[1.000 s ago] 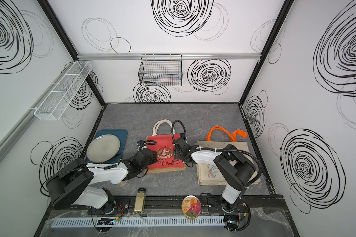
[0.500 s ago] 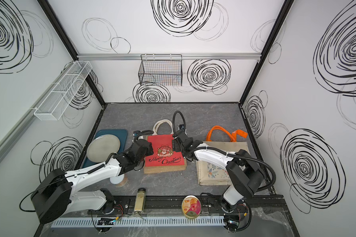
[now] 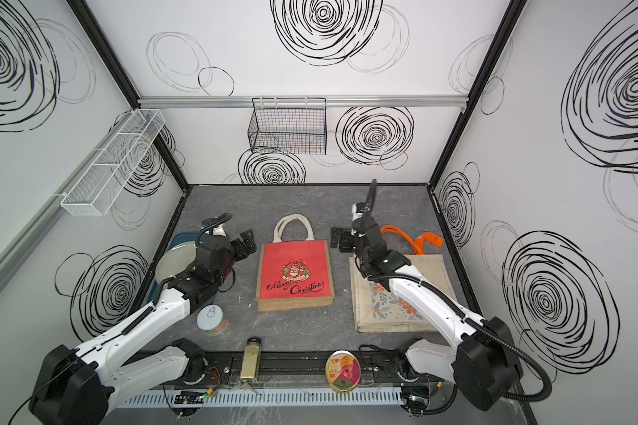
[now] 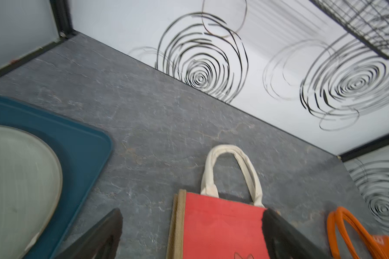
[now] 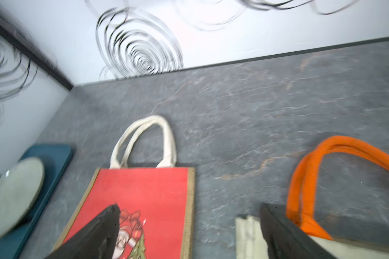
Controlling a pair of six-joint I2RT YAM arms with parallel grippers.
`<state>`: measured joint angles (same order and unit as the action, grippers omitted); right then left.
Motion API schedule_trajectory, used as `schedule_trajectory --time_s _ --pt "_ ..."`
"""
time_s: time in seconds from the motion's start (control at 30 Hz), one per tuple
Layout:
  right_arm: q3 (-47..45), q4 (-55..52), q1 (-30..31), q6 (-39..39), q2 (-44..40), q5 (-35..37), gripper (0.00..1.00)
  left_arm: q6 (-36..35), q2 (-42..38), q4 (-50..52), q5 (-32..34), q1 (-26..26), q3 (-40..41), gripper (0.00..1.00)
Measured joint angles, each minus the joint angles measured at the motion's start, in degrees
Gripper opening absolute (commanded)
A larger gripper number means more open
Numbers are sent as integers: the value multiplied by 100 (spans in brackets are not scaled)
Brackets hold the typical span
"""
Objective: Put away the canvas bag
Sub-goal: Reset both arms
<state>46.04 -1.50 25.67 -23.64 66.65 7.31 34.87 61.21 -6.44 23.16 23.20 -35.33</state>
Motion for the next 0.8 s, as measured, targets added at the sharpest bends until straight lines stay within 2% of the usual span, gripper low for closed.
schedule_trajectory --time_s 0.1,0.33,0.47,0.53,0.63,0.8 --pt "-601 461 -857 127 -348 -55 100 -341 190 -420 461 -125 90 99" --pt "-1429 841 -1259 1147 -1204 597 100 -1126 236 -669 1014 -457 166 99" --pt "-2092 1438 -2146 1462 -1572 654 100 -1694 136 -1335 1333 -789 726 99" --pt "-2636 1982 -2544 1486 -1578 616 100 -1950 247 -1665 1462 -957 997 99" --pt "-3425 2739 -2879 1515 -1357 424 100 -2481 643 -2798 1554 -1062 1541 99" --pt "-3434 3397 -3025 1521 -442 22 100 -3198 1827 -4588 1320 -1154 2096 99"
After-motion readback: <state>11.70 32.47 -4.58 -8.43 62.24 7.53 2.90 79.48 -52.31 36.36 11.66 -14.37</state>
